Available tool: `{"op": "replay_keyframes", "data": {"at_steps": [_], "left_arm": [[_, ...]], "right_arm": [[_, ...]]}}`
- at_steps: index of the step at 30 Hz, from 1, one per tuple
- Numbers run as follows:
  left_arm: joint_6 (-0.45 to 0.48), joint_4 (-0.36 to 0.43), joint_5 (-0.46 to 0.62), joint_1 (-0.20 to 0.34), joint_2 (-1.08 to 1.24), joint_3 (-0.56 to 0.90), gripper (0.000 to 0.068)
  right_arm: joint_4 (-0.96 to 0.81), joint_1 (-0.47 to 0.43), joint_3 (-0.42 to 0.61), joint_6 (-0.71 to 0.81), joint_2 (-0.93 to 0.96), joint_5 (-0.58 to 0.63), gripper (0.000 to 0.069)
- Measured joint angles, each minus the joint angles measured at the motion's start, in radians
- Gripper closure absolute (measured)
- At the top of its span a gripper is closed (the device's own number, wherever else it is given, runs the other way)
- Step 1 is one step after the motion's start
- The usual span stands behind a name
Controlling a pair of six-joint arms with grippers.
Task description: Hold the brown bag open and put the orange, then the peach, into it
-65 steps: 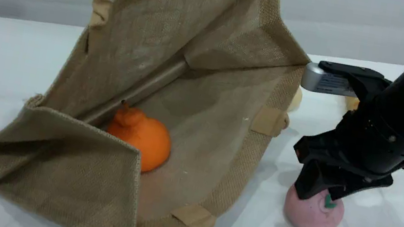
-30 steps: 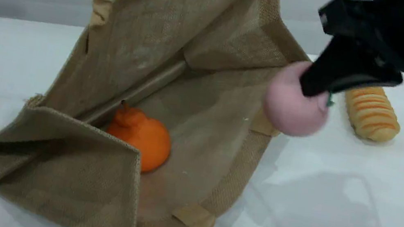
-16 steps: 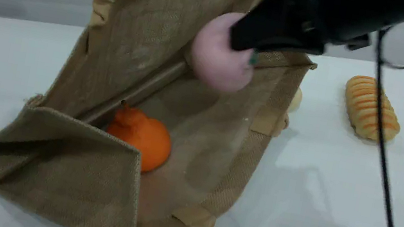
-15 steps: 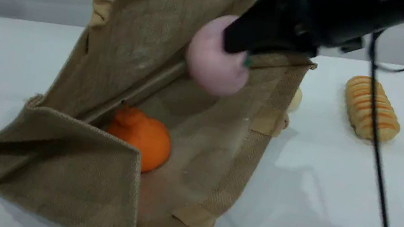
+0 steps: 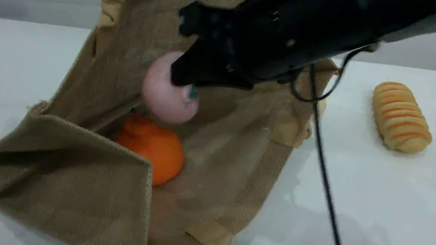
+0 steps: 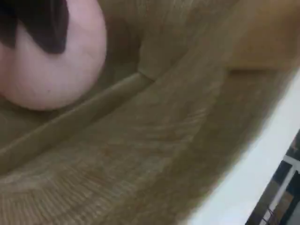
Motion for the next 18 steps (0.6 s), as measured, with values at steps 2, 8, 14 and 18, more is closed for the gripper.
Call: {"op": "replay_keyframes", "data": {"at_steps": [2,8,14,18], "left_arm": [[0.000,0.000,0.000,0.000,0.000,0.000,0.0603],[0.000,0.002,0.000,0.000,0.000,0.000,0.0603],[0.000,0.004,0.000,0.000,0.000,0.000,0.0603],[0.000,0.006,0.000,0.000,0.000,0.000,0.0603]], "right_arm": [[-0.015,0.005,-0.030,0.000,0.034,0.018,0.0663],[-0.057,0.004,-0.045,0.002,0.039,0.078,0.0536],[-0.067,0.004,-0.045,0.006,0.037,0.078,0.0315],[-0.132,0.004,-0.045,0.039,0.011,0.077,0.0260]]}}
